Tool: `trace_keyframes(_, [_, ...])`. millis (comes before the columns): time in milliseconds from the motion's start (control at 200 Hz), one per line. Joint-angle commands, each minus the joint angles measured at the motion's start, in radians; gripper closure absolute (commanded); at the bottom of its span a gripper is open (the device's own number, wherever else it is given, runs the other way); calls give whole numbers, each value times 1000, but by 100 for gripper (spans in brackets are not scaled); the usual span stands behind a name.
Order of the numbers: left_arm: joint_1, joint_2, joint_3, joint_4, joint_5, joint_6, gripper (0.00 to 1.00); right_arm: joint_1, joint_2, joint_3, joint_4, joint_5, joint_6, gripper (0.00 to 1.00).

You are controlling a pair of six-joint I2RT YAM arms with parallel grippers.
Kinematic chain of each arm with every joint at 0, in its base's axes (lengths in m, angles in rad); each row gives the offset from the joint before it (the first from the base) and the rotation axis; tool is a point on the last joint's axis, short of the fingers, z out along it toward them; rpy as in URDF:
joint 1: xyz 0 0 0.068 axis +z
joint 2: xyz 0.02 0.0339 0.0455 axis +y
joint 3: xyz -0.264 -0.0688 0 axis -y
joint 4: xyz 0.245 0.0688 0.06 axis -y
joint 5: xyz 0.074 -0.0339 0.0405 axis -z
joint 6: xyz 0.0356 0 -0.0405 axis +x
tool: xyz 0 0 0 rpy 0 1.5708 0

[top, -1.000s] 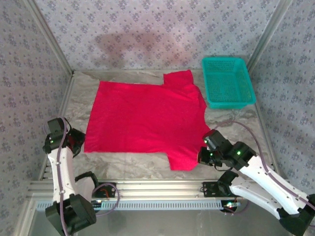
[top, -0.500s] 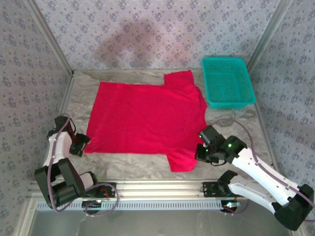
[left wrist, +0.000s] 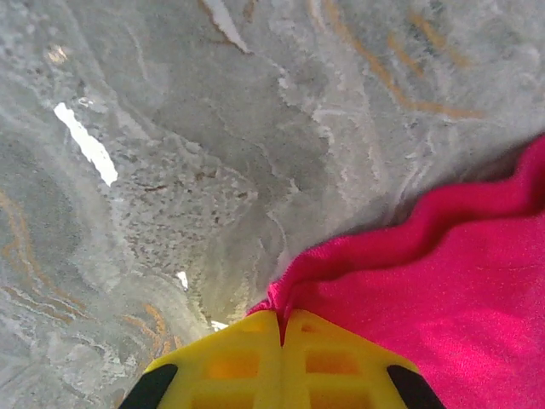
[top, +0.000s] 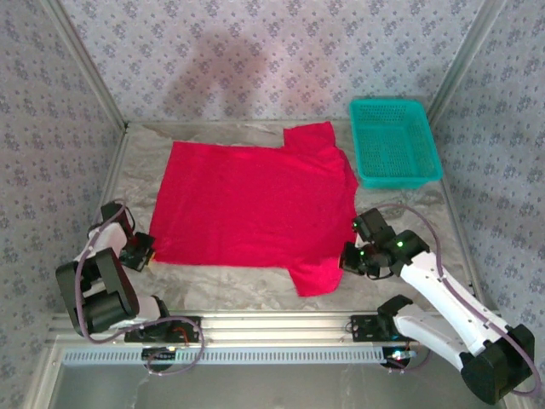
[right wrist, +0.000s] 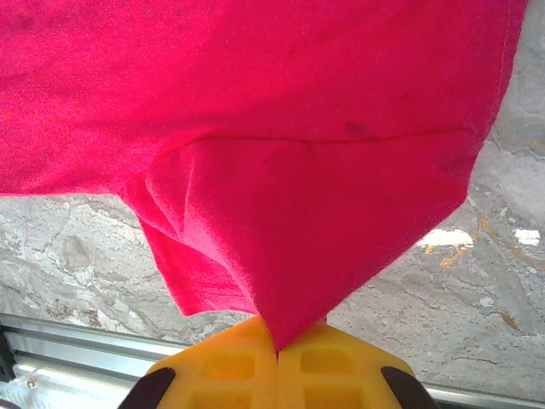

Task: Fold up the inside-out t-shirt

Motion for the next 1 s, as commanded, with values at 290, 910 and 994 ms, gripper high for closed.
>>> trace_keyframes(290, [0,-282,93,-240,53,10,100,-9,-55,68,-108,16,-28,100])
trace_keyframes(910, [-154,-36,412,-108,37,-55,100,-253,314,366,129,-66,-176,100])
trace_keyframes(994, [-165,93,501,-103,33,-43,100,-272,429,447,141,-69,-198,100])
